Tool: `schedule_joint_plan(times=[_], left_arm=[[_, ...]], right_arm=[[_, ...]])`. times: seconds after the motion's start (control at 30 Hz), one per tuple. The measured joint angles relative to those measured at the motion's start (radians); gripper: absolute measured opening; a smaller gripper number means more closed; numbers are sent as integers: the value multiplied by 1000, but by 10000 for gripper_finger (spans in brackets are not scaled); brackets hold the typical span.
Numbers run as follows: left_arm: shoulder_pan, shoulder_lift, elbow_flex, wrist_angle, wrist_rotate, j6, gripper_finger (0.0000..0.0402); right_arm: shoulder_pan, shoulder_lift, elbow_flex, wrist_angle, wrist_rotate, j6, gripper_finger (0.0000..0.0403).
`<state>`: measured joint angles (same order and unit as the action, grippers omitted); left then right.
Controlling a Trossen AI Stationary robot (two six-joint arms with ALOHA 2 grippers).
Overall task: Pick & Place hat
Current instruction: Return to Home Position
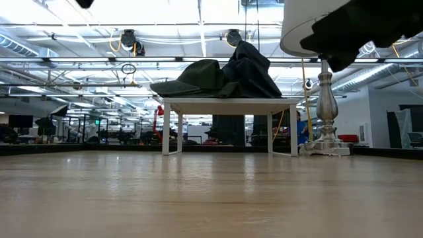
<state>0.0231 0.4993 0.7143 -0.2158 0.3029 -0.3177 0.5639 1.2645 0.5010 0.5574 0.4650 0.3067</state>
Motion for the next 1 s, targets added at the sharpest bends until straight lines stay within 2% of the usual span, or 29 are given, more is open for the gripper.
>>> schedule_joint_plan(times=[0.07, 0.13, 0.3, 0.47, 0.67, 0.83, 1.0], left_arm=[[-9, -4, 0, -5, 29, 103, 147], [-9, -4, 0, 1, 13, 172, 147], [-10, -13, -16, -74, 9, 221, 147], [-19, -68, -162, 3, 10, 260, 147], [-20, -185, -422, 219, -53, 226, 147], [-20, -276, -559, 279, -109, 231, 147], [-20, -346, -681, 364, -135, 207, 147]], right_arm=[[-45, -75, -53, 6, -54, -9, 130], [-82, -155, -115, 4, -103, -9, 130], [-117, -339, -271, 84, -153, -63, 130], [-119, -480, -388, 144, -157, -84, 130], [-119, -568, -447, 144, -208, -68, 130], [-121, -595, -456, 102, -193, -125, 130], [-127, -613, -457, 13, -61, -138, 130]])
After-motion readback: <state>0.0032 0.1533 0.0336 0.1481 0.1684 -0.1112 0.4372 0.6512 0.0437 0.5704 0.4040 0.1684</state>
